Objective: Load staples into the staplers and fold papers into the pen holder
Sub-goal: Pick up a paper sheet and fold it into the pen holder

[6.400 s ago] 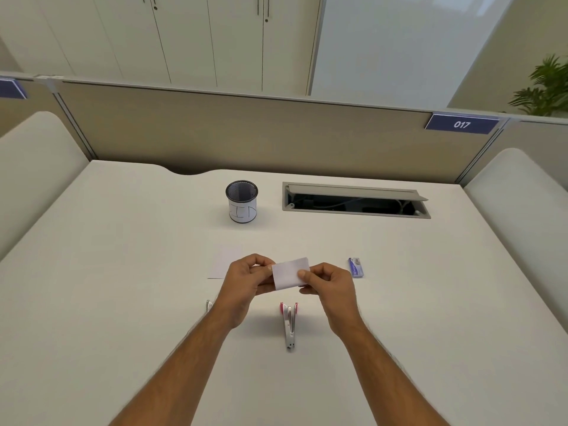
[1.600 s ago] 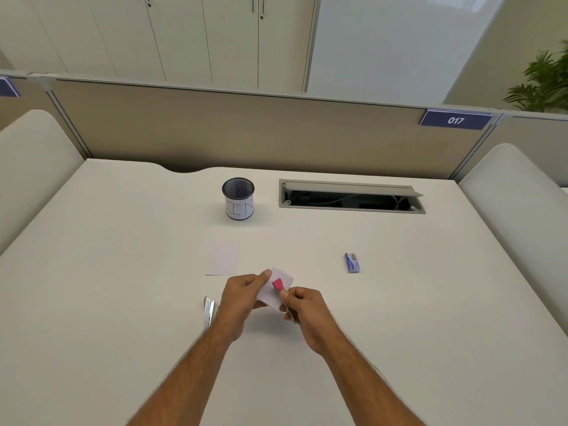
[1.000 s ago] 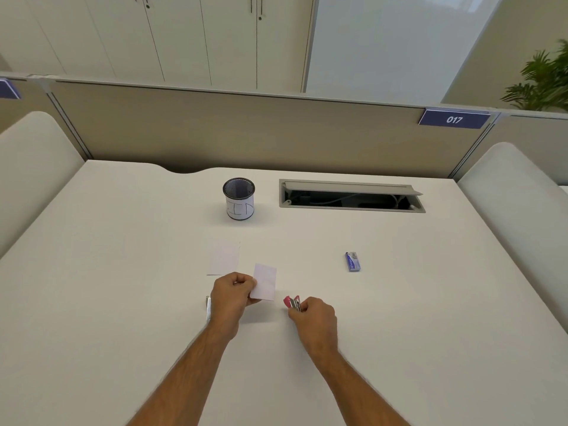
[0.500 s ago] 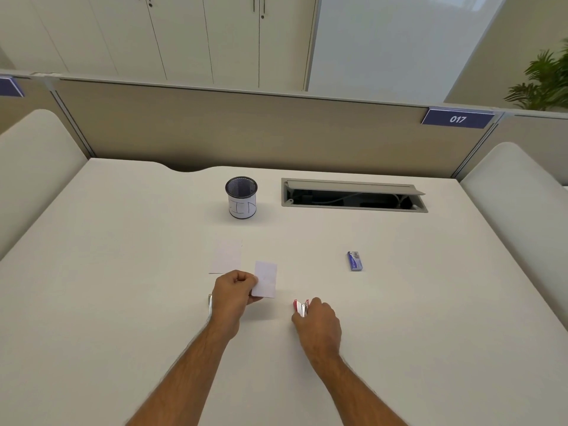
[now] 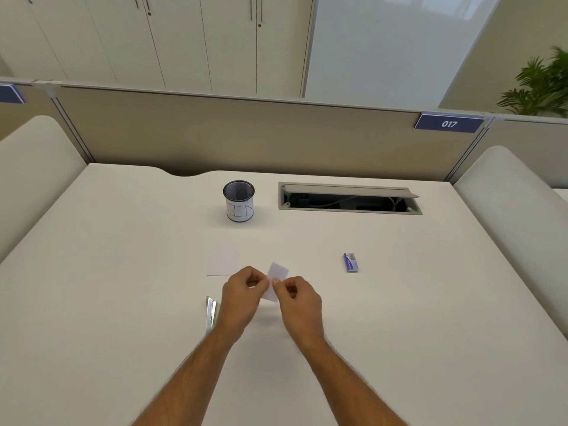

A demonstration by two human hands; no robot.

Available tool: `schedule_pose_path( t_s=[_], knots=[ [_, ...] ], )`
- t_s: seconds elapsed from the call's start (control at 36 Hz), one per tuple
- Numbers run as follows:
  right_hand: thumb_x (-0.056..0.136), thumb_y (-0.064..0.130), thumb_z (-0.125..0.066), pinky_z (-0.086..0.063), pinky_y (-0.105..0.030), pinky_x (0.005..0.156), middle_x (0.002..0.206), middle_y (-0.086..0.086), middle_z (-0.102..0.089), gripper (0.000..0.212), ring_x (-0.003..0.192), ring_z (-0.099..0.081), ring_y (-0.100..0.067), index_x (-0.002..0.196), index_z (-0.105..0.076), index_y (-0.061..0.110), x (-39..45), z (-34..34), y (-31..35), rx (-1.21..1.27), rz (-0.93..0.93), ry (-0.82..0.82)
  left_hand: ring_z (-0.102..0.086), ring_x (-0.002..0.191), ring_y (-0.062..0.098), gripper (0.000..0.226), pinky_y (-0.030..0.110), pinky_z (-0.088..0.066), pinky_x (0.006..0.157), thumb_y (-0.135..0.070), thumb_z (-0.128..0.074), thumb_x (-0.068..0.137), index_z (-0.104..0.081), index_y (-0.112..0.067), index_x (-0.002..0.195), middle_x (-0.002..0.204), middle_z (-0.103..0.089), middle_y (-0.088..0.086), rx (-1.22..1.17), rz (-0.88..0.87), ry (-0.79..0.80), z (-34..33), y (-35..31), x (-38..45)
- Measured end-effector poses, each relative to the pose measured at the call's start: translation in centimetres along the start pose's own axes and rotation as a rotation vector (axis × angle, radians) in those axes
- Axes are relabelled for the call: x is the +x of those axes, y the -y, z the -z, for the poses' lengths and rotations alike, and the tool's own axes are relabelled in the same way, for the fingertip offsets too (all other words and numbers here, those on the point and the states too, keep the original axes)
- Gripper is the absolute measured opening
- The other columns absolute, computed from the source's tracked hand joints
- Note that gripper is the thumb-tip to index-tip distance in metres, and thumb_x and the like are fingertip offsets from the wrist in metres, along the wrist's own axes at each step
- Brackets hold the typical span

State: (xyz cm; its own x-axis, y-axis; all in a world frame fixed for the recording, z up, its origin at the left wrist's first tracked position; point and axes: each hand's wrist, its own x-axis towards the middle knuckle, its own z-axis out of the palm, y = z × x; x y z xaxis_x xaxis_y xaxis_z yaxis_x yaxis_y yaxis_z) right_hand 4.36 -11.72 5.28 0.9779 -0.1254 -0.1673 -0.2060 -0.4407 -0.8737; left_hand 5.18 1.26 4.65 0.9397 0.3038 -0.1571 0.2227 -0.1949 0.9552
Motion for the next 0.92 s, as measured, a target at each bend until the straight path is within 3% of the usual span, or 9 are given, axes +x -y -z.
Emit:
schedule_pose_path(
  t_s=[0.08, 0.17, 0.22, 0.39, 0.47, 0.58, 0.69, 0.81, 0.92],
  knots=[
    [0.096, 0.048, -0.064, -0.058, -0.023, 0.078, 0.087, 0.007, -0.077, 0.03, 0.085, -0.073, -0.009, 0.093, -0.075, 0.02, 0.3, 0.3, 0.9, 0.275, -0.1, 0.046, -0.065, 0.102, 0.004, 0.006, 0.026, -0.051, 0.088, -0.022, -0.075, 0.088, -0.073, -0.026, 0.084, 0.098, -0.072, -0.017, 0.055, -0.143, 0.076, -0.4, -0.7, -0.6],
    [0.099, 0.025, -0.062, -0.063, -0.032, 0.079, 0.09, -0.005, -0.079, 0.021, 0.086, -0.077, -0.019, 0.092, -0.074, 0.009, 0.7, 0.4, 1.1, 0.47, -0.186, 0.051, -0.051, 0.122, 0.003, 0.01, 0.026, -0.041, 0.099, -0.018, -0.076, 0.084, -0.073, -0.027, 0.082, 0.123, -0.061, -0.021, 0.177, -0.233, 0.143, -0.4, -0.7, -0.7],
    [0.095, 0.008, -0.057, -0.064, -0.034, 0.077, 0.093, -0.012, -0.078, 0.016, 0.086, -0.077, -0.027, 0.092, -0.073, 0.004, 1.0, 0.7, 1.2, 0.53, -0.225, 0.042, -0.049, 0.125, 0.004, 0.013, 0.027, -0.04, 0.102, -0.019, -0.077, 0.084, -0.072, -0.031, 0.083, 0.129, -0.059, -0.016, 0.169, -0.228, 0.158, -0.1, -1.0, -0.8],
    [0.097, 0.001, -0.056, -0.063, -0.035, 0.075, 0.101, -0.019, -0.075, 0.014, 0.084, -0.074, -0.029, 0.095, -0.07, 0.0, 1.3, 1.9, 1.9, 0.598, -0.243, 0.068, -0.069, 0.101, 0.016, 0.033, 0.023, -0.057, 0.082, -0.006, -0.066, 0.092, -0.062, -0.028, 0.115, 0.11, -0.07, -0.002, -0.056, -0.068, 0.085, 0.6, -1.7, -0.8],
    [0.099, 0.003, -0.056, -0.063, -0.035, 0.078, 0.103, -0.014, -0.074, 0.014, 0.086, -0.073, -0.025, 0.098, -0.07, 0.005, 1.2, 2.4, 2.0, 0.584, -0.214, 0.083, -0.07, 0.092, 0.024, 0.029, 0.033, -0.062, 0.079, 0.001, -0.065, 0.089, -0.067, -0.023, 0.106, 0.096, -0.072, 0.008, -0.092, -0.051, 0.04, 0.9, -1.7, -0.7],
    [0.096, 0.004, -0.061, -0.064, -0.037, 0.081, 0.103, -0.012, -0.074, 0.009, 0.091, -0.074, -0.026, 0.099, -0.069, 0.007, 1.0, 2.8, 1.9, 0.589, -0.189, 0.111, -0.069, 0.087, 0.026, 0.021, 0.028, -0.062, 0.07, 0.006, -0.068, 0.085, -0.07, -0.012, 0.097, 0.09, -0.071, 0.012, -0.115, -0.049, 0.01, 1.0, -2.1, -0.9],
    [0.086, 0.007, -0.076, -0.063, -0.043, 0.085, 0.1, -0.013, -0.075, 0.016, 0.094, -0.075, -0.029, 0.101, -0.07, 0.008, 1.0, 2.7, 1.8, 0.567, -0.155, 0.116, -0.071, 0.086, 0.026, 0.018, 0.027, -0.061, 0.068, 0.002, -0.071, 0.084, -0.07, -0.013, 0.094, 0.089, -0.071, 0.011, -0.117, -0.045, 0.016, 1.0, -2.5, -1.1],
    [0.082, 0.004, -0.078, -0.063, -0.047, 0.084, 0.099, -0.021, -0.074, 0.019, 0.093, -0.075, -0.035, 0.098, -0.069, 0.002, 1.3, 2.4, 1.8, 0.559, -0.156, 0.074, -0.071, 0.083, 0.023, 0.017, 0.027, -0.061, 0.067, 0.003, -0.072, 0.084, -0.071, -0.013, 0.091, 0.087, -0.071, 0.01, -0.127, -0.038, 0.025, 1.0, -2.9, -1.3],
    [0.083, 0.001, -0.076, -0.064, -0.04, 0.077, 0.096, -0.021, -0.074, 0.015, 0.083, -0.076, -0.028, 0.096, -0.069, -0.002, 1.4, 2.9, 1.8, 0.586, -0.139, 0.09, -0.072, 0.079, 0.024, 0.017, 0.031, -0.062, 0.069, 0.003, -0.071, 0.083, -0.071, -0.012, 0.089, 0.085, -0.072, 0.011, -0.119, -0.04, 0.02, 1.1, -3.0, -1.4]
  ],
)
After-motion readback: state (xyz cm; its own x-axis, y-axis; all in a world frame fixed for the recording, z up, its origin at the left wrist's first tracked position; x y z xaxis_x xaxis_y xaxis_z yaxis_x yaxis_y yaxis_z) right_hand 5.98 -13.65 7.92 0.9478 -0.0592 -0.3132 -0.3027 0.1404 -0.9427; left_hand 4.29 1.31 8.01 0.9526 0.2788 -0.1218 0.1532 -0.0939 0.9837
